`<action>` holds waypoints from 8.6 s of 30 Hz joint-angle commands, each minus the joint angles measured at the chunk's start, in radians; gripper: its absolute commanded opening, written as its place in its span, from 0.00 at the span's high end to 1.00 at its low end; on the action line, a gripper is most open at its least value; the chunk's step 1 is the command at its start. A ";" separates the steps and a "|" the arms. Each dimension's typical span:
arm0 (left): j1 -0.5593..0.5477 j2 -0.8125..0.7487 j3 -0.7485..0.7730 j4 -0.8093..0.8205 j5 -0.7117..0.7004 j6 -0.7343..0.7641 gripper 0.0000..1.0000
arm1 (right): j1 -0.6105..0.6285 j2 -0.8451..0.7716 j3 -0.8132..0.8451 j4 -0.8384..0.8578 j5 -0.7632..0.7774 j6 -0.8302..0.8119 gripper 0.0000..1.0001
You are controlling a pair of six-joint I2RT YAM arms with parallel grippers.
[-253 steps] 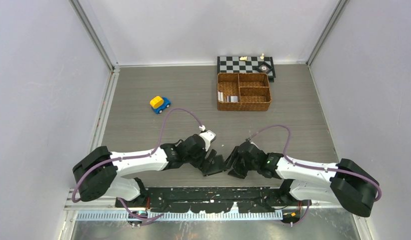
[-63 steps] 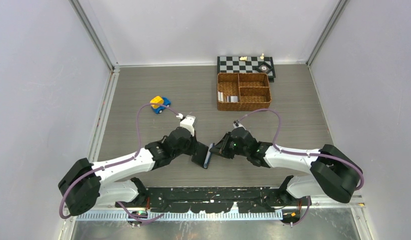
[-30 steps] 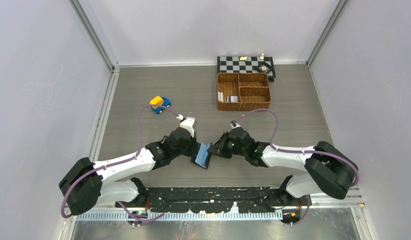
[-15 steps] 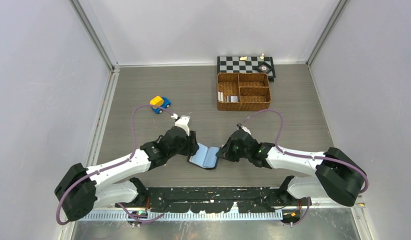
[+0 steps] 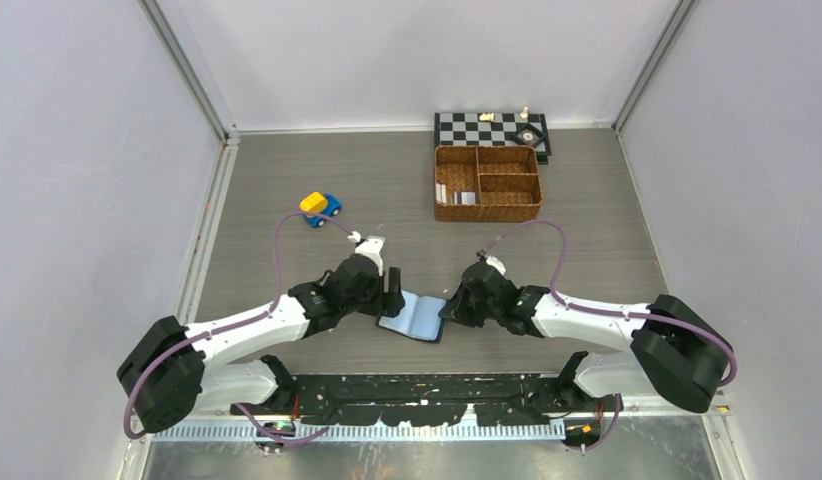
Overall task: Put the credit cards into the card holder
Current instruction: Open the card holder at the center of the board, then pick up the credit card from the storage box.
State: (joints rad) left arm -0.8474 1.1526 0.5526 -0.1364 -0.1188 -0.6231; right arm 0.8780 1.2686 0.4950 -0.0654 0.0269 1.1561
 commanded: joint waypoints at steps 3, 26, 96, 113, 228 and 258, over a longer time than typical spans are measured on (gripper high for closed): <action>0.006 0.005 -0.004 -0.053 -0.048 -0.037 0.28 | 0.006 0.010 -0.006 0.001 0.044 -0.017 0.96; 0.057 0.054 -0.100 0.001 0.095 -0.196 0.48 | 0.006 0.044 -0.015 0.040 0.040 -0.017 0.96; 0.455 -0.024 0.285 -0.338 0.274 0.235 0.17 | -0.369 0.991 1.571 -0.676 0.043 -0.717 0.28; 0.454 -0.026 0.250 -0.301 0.272 0.221 0.17 | -0.359 0.934 1.577 -0.680 0.024 -0.712 0.32; 0.453 -0.032 0.213 -0.269 0.270 0.215 0.14 | -0.351 0.901 1.582 -0.725 0.020 -0.661 0.57; 0.453 -0.023 0.215 -0.270 0.273 0.217 0.14 | -0.352 0.824 1.538 -0.732 0.098 -0.665 0.85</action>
State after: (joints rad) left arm -0.3969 1.1408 0.7662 -0.4431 0.1570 -0.4107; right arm 0.5198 2.1914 2.0247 -0.8101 0.0940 0.4862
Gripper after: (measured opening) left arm 0.854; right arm 0.172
